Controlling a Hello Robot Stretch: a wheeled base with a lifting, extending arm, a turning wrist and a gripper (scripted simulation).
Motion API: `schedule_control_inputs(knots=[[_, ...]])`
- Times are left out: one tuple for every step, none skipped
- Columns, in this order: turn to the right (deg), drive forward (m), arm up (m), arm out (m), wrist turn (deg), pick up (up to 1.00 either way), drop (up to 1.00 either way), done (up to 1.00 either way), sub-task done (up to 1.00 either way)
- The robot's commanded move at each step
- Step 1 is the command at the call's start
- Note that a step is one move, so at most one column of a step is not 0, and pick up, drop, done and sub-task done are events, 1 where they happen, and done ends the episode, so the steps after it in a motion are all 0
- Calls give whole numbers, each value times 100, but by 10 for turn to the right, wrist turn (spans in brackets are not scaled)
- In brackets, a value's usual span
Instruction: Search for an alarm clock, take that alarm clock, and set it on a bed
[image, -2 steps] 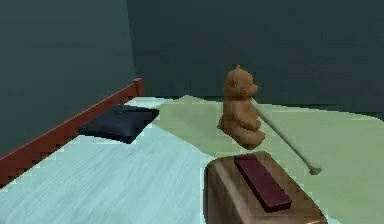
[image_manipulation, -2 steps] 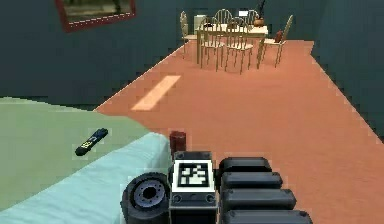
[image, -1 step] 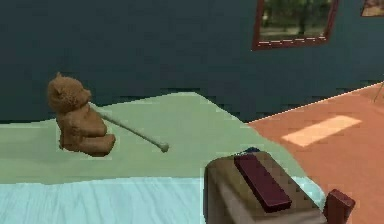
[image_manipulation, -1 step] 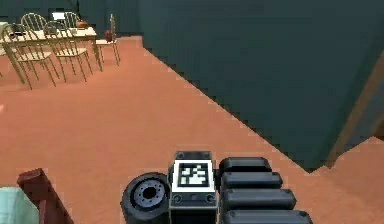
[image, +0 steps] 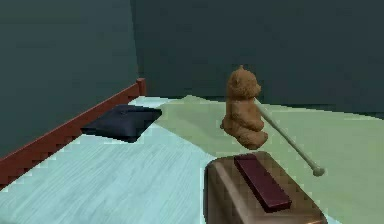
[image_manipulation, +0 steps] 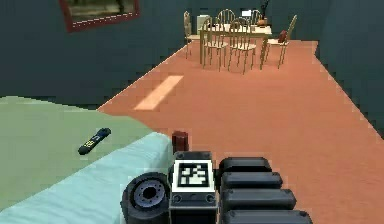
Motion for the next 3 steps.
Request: schedule_control_inputs(knots=[[-150,0,0,0,0,0,0,0,0],[450,0,0,0,0,0,0,0,0],[450,0,0,0,0,0,0,0,0]])
